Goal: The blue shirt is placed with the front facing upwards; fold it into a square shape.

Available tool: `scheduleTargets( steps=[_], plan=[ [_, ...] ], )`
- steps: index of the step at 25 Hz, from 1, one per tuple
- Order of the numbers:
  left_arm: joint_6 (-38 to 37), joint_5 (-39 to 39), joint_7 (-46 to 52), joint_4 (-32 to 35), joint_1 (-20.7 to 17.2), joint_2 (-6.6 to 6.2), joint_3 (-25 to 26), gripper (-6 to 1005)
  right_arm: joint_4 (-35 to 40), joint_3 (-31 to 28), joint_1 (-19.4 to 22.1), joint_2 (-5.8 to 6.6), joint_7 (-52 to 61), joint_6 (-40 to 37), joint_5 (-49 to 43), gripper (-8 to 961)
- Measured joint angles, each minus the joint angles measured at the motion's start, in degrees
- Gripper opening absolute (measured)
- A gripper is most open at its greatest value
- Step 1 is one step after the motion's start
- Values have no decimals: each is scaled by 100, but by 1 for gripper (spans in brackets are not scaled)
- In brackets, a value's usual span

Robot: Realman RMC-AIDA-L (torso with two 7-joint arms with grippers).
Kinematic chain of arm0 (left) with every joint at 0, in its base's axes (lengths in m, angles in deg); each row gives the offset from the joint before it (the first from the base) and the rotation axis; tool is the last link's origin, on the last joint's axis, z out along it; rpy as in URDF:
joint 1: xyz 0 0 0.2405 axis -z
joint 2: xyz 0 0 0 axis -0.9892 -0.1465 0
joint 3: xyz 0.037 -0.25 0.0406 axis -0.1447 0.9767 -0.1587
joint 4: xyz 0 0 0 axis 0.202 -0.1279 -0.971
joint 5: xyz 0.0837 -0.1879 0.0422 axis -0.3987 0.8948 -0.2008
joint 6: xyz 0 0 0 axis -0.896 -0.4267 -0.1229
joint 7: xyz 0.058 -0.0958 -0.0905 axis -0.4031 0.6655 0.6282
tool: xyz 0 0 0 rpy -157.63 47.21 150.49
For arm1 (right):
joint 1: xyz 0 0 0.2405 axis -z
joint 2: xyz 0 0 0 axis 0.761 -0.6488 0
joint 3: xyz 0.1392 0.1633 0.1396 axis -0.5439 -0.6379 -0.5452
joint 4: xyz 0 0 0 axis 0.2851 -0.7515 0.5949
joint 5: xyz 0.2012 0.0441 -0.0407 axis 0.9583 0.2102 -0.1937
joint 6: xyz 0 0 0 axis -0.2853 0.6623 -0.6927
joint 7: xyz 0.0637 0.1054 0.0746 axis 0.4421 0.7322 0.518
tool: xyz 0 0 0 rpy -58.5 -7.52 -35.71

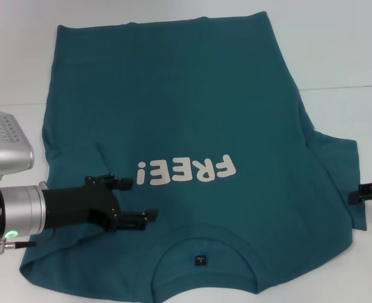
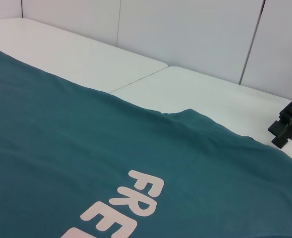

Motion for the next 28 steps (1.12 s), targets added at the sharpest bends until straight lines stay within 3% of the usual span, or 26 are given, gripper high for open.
scheduleTargets(
  steps=[28],
  plan=[
    [8, 6, -15, -8, -10, -1, 1, 935, -35, -11, -22, -260, 7, 576, 9, 815]
  ],
)
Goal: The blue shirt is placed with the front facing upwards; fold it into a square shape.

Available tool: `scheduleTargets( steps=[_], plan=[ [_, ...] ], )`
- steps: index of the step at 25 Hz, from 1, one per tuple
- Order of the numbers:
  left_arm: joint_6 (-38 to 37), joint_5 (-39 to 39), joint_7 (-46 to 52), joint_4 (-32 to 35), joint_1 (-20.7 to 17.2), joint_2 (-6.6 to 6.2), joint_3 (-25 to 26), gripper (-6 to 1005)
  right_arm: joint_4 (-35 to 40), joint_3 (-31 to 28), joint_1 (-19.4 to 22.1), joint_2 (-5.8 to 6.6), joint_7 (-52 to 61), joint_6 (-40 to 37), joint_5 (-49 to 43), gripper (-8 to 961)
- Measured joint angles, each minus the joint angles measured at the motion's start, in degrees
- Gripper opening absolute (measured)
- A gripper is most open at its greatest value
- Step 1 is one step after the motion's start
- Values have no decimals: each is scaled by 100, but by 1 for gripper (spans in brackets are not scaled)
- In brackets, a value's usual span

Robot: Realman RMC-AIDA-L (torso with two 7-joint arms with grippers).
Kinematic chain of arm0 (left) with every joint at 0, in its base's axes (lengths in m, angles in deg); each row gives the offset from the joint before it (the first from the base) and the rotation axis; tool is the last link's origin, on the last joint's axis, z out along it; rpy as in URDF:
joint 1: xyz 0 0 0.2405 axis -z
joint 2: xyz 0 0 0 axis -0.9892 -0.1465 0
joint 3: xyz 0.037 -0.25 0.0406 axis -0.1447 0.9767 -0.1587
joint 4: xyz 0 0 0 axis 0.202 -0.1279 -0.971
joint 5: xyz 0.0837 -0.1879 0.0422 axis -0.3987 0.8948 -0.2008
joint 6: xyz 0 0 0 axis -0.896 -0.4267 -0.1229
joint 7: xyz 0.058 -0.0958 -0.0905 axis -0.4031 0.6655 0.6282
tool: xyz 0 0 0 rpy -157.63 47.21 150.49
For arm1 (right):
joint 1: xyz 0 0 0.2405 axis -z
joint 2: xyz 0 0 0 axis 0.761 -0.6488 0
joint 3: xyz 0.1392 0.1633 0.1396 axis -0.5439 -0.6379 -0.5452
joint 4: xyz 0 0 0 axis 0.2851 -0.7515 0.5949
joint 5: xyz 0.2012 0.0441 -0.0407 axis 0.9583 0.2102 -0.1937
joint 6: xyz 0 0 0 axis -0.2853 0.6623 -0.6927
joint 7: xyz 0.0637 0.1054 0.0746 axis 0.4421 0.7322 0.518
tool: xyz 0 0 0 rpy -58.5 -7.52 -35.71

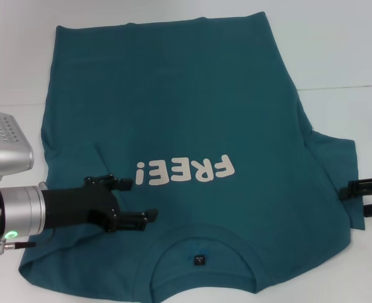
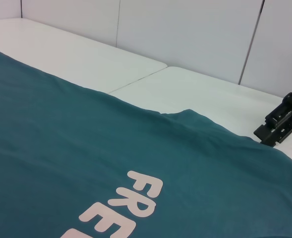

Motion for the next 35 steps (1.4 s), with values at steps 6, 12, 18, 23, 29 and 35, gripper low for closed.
scheduleTargets(
  steps=[6, 12, 18, 23, 29, 35],
  plan=[
    [1, 9, 0, 0, 4, 0, 0, 935, -40, -179, 55, -25, -45, 24, 63, 761],
    [32, 18, 0, 0, 11, 0, 0, 935, -37, -310, 114, -33, -261, 25, 288, 608],
    [37, 32, 0, 0, 13, 0, 0, 935, -18, -349, 140, -40, -362, -13, 441, 406],
    [45, 32, 0, 0, 13, 0, 0, 935, -23, -350, 147, -40, -410, -21, 445, 179],
    [46, 36, 0, 9, 13, -5, 0, 935, -20, -350, 184, -14, -455, -32, 431, 21],
    [26, 39, 0, 21, 1, -8, 0, 936, 12, -358, 313, 92, -458, -10, 437, 0]
  ],
)
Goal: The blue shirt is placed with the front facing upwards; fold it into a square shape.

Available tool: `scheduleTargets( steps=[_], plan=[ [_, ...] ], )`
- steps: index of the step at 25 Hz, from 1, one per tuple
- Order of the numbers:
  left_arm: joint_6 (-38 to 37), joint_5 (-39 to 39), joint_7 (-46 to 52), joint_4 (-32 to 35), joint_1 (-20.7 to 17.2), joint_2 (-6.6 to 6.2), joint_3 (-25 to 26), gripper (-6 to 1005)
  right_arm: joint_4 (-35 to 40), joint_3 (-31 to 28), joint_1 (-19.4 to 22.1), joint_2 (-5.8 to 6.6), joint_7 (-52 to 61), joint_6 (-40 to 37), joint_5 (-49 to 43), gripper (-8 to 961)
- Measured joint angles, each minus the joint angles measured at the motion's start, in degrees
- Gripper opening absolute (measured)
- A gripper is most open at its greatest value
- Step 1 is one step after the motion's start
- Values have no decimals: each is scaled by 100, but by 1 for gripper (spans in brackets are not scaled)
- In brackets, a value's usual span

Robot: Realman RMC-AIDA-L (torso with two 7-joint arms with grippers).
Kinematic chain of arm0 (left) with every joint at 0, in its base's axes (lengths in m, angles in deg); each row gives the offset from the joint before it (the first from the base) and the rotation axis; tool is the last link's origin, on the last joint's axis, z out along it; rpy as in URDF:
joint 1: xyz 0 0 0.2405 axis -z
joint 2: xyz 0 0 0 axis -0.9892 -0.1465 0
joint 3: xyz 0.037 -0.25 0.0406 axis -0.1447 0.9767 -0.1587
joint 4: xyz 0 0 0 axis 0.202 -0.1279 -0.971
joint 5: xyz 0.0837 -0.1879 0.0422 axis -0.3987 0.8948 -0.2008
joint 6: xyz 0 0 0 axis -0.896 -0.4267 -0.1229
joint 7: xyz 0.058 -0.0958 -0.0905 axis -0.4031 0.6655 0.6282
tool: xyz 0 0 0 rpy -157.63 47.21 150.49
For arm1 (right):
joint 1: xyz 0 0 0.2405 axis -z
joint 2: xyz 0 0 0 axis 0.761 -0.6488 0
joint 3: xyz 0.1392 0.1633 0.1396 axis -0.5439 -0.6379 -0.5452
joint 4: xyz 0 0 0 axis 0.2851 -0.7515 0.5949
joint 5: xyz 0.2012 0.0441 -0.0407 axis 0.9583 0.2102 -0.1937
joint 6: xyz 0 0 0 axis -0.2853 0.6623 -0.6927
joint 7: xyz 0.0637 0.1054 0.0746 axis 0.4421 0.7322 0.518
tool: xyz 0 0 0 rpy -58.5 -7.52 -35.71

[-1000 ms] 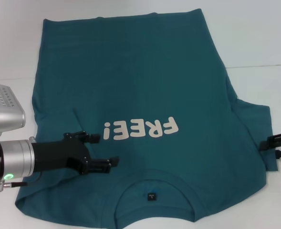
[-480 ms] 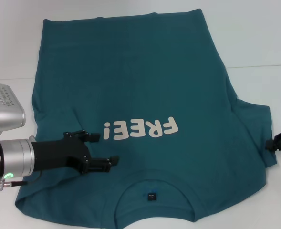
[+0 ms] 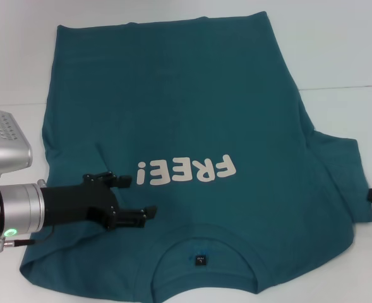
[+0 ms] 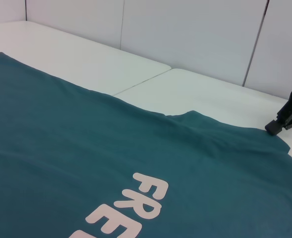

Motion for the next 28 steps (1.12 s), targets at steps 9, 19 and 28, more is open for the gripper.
scheduleTargets(
  steps=[9, 19, 28],
  plan=[
    [-7, 0, 0, 6, -15, -1, 9, 935, 16, -214, 54, 126, -96, -25, 9, 2],
    [-23, -2, 15, 9, -7, -15, 0, 936, 27, -428, 32, 412, -147, -106, 11, 3],
    [-25, -6, 17, -1, 3, -27, -1, 936, 27, -439, -31, 579, -164, -182, 32, 5]
  ],
)
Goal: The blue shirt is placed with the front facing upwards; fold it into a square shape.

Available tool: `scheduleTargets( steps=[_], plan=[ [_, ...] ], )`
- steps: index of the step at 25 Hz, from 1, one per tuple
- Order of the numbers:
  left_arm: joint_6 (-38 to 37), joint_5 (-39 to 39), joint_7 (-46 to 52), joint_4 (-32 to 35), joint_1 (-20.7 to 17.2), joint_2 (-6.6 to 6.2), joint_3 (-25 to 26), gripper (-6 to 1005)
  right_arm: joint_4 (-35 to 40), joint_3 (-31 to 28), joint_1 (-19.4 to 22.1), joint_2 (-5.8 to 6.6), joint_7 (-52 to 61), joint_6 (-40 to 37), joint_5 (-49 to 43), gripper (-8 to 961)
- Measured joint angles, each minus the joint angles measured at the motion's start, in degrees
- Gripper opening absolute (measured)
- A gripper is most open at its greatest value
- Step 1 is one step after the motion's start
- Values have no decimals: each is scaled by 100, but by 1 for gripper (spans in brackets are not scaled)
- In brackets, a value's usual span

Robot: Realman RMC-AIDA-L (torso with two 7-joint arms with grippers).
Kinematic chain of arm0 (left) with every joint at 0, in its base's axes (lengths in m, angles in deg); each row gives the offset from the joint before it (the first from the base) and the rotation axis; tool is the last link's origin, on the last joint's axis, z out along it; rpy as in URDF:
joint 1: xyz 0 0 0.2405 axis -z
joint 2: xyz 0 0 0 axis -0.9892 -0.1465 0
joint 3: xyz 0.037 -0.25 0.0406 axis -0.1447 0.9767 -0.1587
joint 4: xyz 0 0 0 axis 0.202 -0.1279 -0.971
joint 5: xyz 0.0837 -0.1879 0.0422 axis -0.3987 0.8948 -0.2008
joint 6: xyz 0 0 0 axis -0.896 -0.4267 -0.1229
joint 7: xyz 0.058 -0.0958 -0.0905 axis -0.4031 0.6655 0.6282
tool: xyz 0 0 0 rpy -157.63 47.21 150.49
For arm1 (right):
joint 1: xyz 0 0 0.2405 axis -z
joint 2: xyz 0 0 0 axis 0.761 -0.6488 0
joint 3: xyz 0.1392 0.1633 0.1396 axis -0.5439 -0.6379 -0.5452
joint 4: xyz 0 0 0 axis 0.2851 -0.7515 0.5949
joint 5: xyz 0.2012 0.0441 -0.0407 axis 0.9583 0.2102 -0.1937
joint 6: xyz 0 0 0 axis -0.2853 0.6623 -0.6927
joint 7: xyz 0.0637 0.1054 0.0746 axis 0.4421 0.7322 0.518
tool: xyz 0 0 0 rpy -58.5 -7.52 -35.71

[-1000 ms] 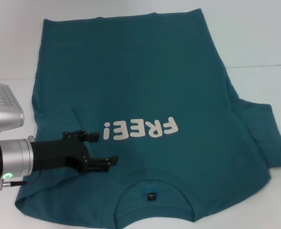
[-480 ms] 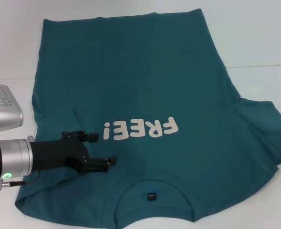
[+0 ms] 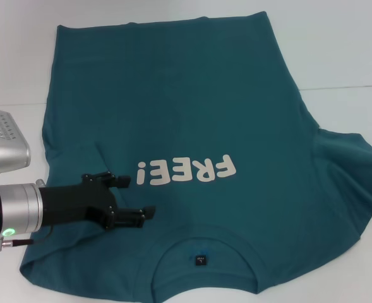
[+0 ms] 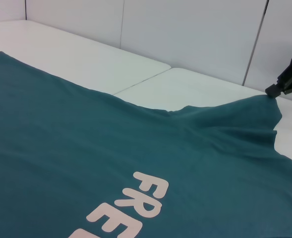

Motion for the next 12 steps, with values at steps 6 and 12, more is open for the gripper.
scheduleTargets(
  steps=[6, 12],
  plan=[
    [0, -7, 20, 17, 0, 0, 0, 936, 103, -39, -13, 96, 3, -138, 145, 6],
    [-6, 1, 12, 22, 4, 0, 0, 936, 436, -189, -21, 105, 71, -506, 264, 7]
  ],
)
